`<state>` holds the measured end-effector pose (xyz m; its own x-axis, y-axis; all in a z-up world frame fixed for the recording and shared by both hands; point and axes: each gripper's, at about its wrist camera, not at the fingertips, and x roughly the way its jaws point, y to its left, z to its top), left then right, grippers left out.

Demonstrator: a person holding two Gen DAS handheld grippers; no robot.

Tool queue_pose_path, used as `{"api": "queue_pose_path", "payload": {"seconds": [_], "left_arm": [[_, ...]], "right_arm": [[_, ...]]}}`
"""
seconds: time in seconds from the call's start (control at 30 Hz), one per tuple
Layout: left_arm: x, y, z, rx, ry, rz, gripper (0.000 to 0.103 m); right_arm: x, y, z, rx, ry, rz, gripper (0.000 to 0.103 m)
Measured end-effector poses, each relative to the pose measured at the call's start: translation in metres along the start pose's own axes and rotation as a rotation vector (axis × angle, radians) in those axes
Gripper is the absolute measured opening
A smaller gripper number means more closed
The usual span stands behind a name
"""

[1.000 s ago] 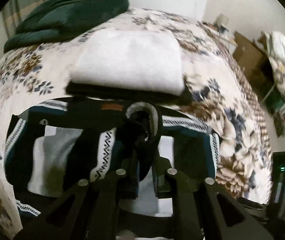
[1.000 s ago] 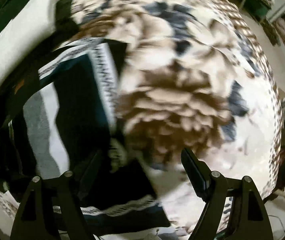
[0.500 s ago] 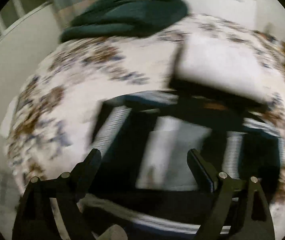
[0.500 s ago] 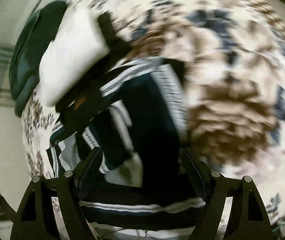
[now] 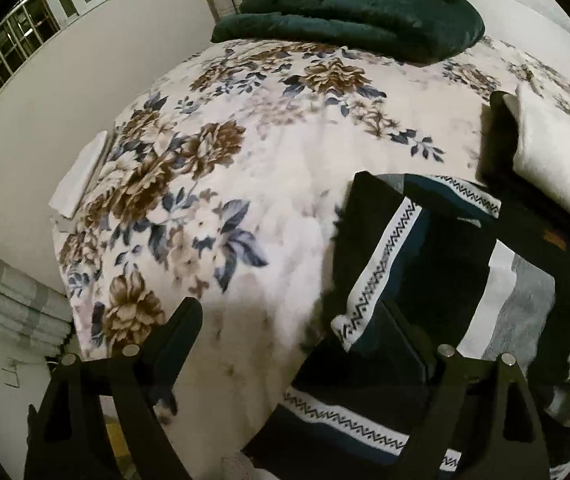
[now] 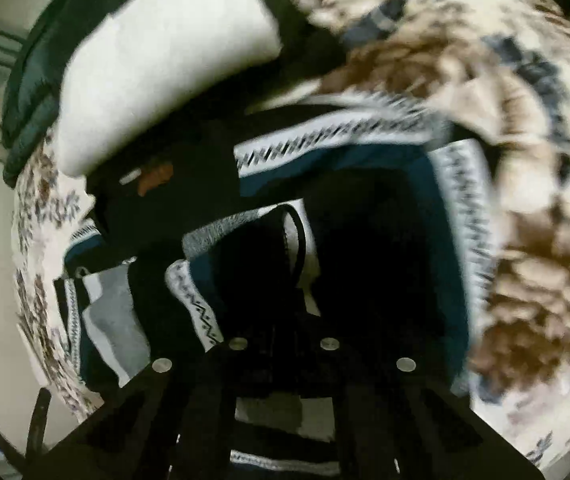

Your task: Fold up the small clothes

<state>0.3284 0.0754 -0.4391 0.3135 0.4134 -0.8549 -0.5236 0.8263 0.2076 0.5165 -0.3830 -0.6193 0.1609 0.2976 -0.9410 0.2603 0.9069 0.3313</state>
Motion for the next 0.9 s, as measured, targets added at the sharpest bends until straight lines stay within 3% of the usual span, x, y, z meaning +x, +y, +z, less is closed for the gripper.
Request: {"api": "queue_pose_path", "payload": {"seconds": [0.3, 0.43, 0.5, 0.57, 0.67, 0.77, 0.83, 0.9], "left_arm": [[0.036, -0.023, 0.031, 0.006, 0.012, -0.065, 0.088], [0.067, -0.040, 0.037, 0.059, 0.034, -0.056, 0.088], [0.083, -0.048, 0.036, 0.106, 0.052, -0.040, 0.088], [0.091, -0.052, 0.035, 0.140, 0.076, -0.036, 0.088], [0.082, -0.052, 0.034, 0.164, 0.054, -0.051, 0.088], [0.072, -0.055, 0.033, 0.182, 0.050, -0.067, 0.088], [0.068, -0.060, 0.031, 0.204, 0.049, -0.082, 0.088], [0.071, -0.067, 0.029, 0.229, 0.053, -0.088, 0.088]], "right_arm": [[-0.034, -0.067, 0.014, 0.077, -0.018, -0.090, 0.006], [-0.013, -0.073, 0.019, 0.081, 0.077, -0.083, 0.007], [-0.012, -0.077, 0.019, 0.083, 0.095, -0.128, 0.024], [-0.024, -0.079, 0.016, 0.079, 0.052, -0.174, 0.042], [-0.051, -0.070, 0.007, 0.049, -0.049, -0.220, 0.045], [-0.061, -0.050, -0.002, -0.002, -0.098, -0.150, 0.050], [-0.050, -0.027, -0.008, -0.077, -0.081, -0.114, 0.050], [-0.026, -0.010, -0.015, -0.139, -0.037, -0.142, 0.050]]}}
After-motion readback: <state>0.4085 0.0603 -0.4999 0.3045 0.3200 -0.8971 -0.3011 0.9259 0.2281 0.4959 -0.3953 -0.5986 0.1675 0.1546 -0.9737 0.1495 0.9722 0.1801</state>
